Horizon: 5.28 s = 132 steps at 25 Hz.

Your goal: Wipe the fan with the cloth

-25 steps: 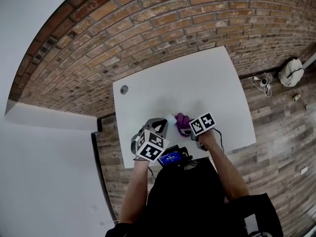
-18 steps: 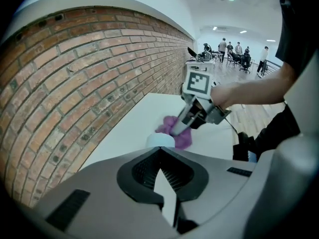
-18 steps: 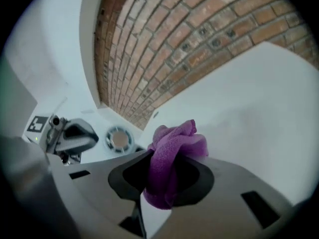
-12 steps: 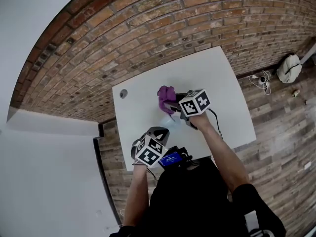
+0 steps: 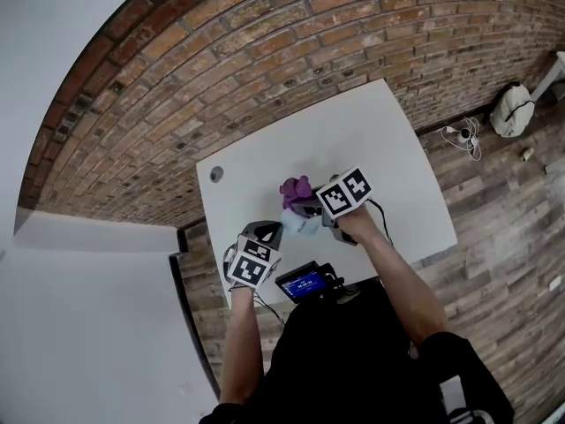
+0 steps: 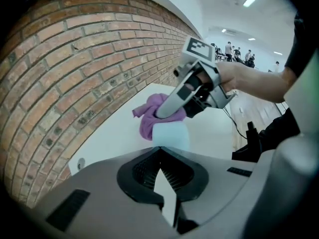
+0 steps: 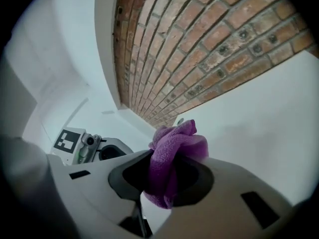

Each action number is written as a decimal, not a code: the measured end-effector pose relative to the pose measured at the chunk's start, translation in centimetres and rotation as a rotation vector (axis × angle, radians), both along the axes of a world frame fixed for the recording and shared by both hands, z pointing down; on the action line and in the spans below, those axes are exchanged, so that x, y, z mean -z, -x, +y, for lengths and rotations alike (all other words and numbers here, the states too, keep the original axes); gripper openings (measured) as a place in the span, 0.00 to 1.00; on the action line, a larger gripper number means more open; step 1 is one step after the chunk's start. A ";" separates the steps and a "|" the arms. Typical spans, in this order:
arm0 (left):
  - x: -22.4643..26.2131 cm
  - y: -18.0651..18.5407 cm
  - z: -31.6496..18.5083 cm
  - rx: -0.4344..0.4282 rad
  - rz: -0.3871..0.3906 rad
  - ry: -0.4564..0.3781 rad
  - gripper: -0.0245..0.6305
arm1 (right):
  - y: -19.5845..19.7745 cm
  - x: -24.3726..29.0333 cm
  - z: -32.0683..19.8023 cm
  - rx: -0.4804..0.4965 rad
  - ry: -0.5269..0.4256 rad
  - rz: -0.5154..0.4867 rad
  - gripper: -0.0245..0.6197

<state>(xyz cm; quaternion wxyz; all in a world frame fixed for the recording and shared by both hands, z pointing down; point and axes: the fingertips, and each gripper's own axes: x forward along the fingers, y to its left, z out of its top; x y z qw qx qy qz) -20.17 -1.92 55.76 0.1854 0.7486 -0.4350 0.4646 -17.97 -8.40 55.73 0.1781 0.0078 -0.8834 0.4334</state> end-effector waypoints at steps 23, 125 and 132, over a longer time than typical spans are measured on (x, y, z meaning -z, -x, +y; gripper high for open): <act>1.8 -3.0 -0.8 -0.100 -0.085 -0.011 0.04 | -3.1 -4.4 1.1 -0.274 0.341 -0.224 0.18; 11.2 2.4 -0.6 0.510 1.722 -0.480 0.28 | -18.4 -7.1 4.9 -0.515 0.345 -0.073 0.18; 19.6 2.7 4.0 0.479 2.046 -0.652 0.28 | -10.6 18.9 5.6 -0.238 0.042 -0.711 0.18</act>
